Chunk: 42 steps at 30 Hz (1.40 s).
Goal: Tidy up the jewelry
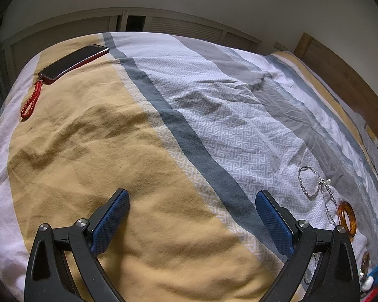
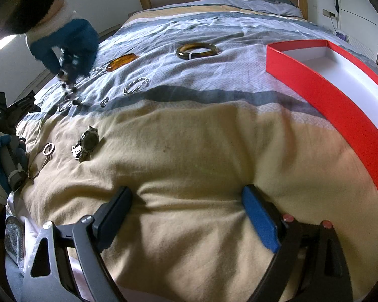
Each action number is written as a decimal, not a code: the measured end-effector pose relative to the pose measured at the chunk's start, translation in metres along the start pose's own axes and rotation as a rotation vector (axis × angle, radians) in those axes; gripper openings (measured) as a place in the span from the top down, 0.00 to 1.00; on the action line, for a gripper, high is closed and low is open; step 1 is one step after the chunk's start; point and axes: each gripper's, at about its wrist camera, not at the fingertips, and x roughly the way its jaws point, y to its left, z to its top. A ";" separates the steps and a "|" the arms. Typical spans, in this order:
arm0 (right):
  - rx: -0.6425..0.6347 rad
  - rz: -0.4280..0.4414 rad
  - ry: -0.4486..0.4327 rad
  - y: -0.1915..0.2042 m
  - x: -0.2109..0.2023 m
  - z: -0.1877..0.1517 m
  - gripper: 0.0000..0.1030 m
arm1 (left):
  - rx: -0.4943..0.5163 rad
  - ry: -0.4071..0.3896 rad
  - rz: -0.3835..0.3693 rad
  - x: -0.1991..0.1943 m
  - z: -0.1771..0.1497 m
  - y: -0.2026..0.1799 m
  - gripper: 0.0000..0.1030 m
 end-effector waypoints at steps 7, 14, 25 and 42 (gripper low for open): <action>0.000 0.000 0.000 0.000 0.000 0.000 0.13 | -0.001 0.001 0.000 0.000 0.000 0.000 0.04; 0.000 0.000 0.000 0.000 0.000 0.000 0.13 | -0.003 0.002 -0.001 0.000 0.000 0.001 0.04; 0.000 0.000 0.000 0.000 0.000 0.000 0.13 | -0.008 0.005 -0.005 0.001 -0.001 0.001 0.04; 0.001 -0.001 0.000 0.000 0.000 0.001 0.13 | -0.015 0.012 -0.008 0.001 -0.001 0.002 0.04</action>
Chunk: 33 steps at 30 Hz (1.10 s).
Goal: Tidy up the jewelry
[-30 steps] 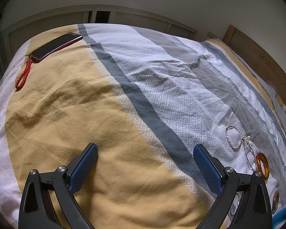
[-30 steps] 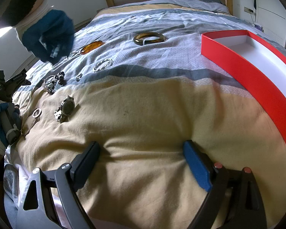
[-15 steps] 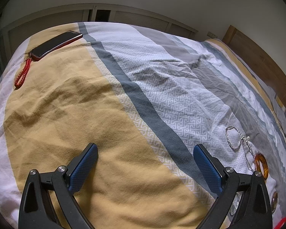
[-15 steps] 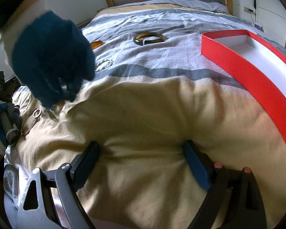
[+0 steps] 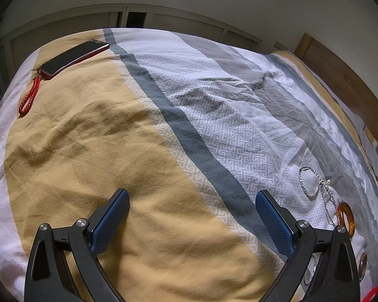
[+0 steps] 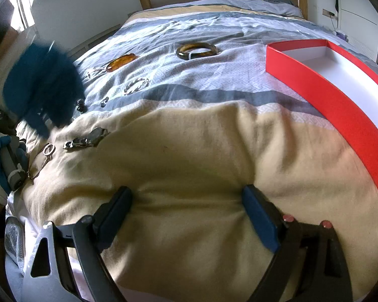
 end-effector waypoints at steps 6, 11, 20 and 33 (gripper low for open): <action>0.000 0.000 0.000 0.000 0.000 0.000 0.13 | -0.001 0.000 0.001 0.000 0.000 0.000 0.04; 0.000 0.000 0.000 0.000 0.001 0.000 0.13 | 0.000 0.001 0.000 0.000 0.000 0.000 0.04; 0.001 -0.001 0.000 0.000 0.001 0.000 0.13 | 0.002 0.002 0.002 0.001 -0.001 0.001 0.03; 0.001 0.000 0.001 0.000 0.001 0.001 0.13 | 0.040 -0.019 0.011 0.000 -0.002 -0.005 0.03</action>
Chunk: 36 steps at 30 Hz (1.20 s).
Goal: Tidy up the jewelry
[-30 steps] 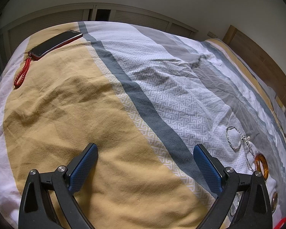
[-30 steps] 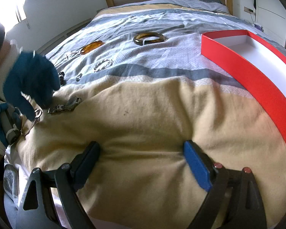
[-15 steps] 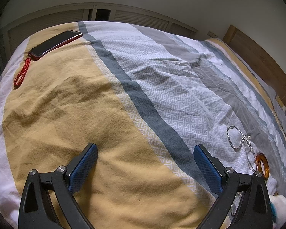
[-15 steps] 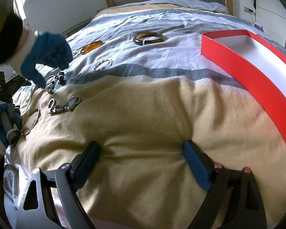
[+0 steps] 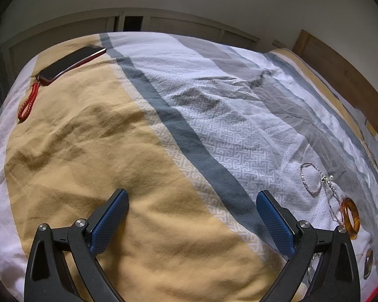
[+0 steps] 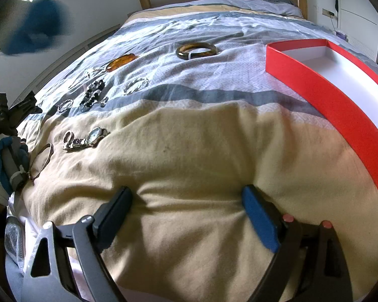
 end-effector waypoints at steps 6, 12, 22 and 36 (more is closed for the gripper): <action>0.002 0.001 0.001 0.001 -0.001 0.000 0.13 | 0.038 -0.096 -0.025 -0.032 0.001 -0.006 0.03; 0.001 0.001 0.002 0.001 -0.001 -0.001 0.13 | 0.163 -0.159 -0.072 -0.083 0.010 -0.006 0.03; 0.002 0.001 0.001 0.000 -0.001 -0.001 0.13 | 0.287 -0.136 -0.162 -0.160 0.004 0.030 0.03; -0.001 0.003 -0.001 0.001 -0.002 -0.002 0.13 | 0.407 -0.062 -0.208 -0.210 -0.047 0.039 0.03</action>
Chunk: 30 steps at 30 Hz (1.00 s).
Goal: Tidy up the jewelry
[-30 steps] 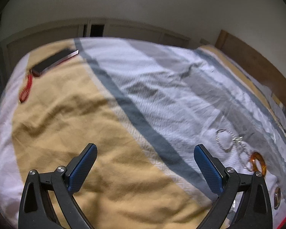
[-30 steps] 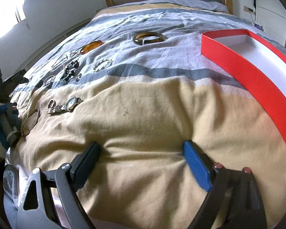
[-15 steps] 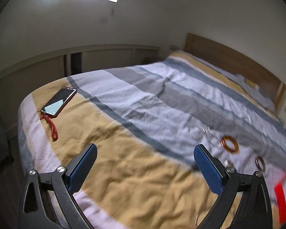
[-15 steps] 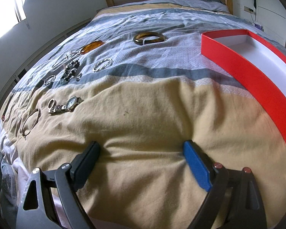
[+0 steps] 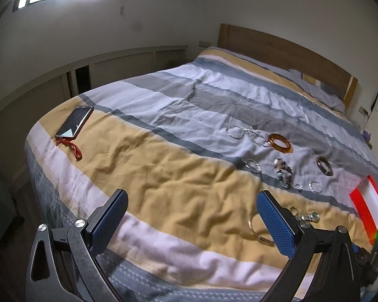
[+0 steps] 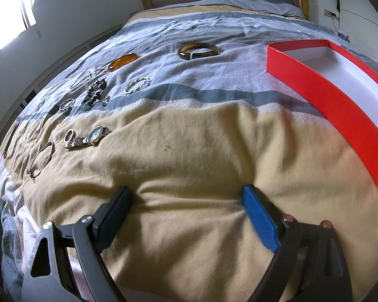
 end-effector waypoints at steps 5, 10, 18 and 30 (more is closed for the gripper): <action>0.000 -0.002 0.001 0.001 0.000 0.000 0.13 | 0.042 -0.010 -0.014 -0.011 -0.006 -0.002 0.03; 0.001 -0.003 0.002 0.002 0.000 0.000 0.13 | 0.048 0.018 -0.040 0.000 -0.009 0.015 0.03; 0.001 -0.005 0.005 0.004 0.001 0.001 0.13 | 0.073 0.081 -0.106 0.032 -0.002 0.007 0.03; -0.001 -0.001 0.002 0.003 0.002 0.002 0.13 | 0.116 0.015 -0.176 -0.034 -0.014 -0.015 0.03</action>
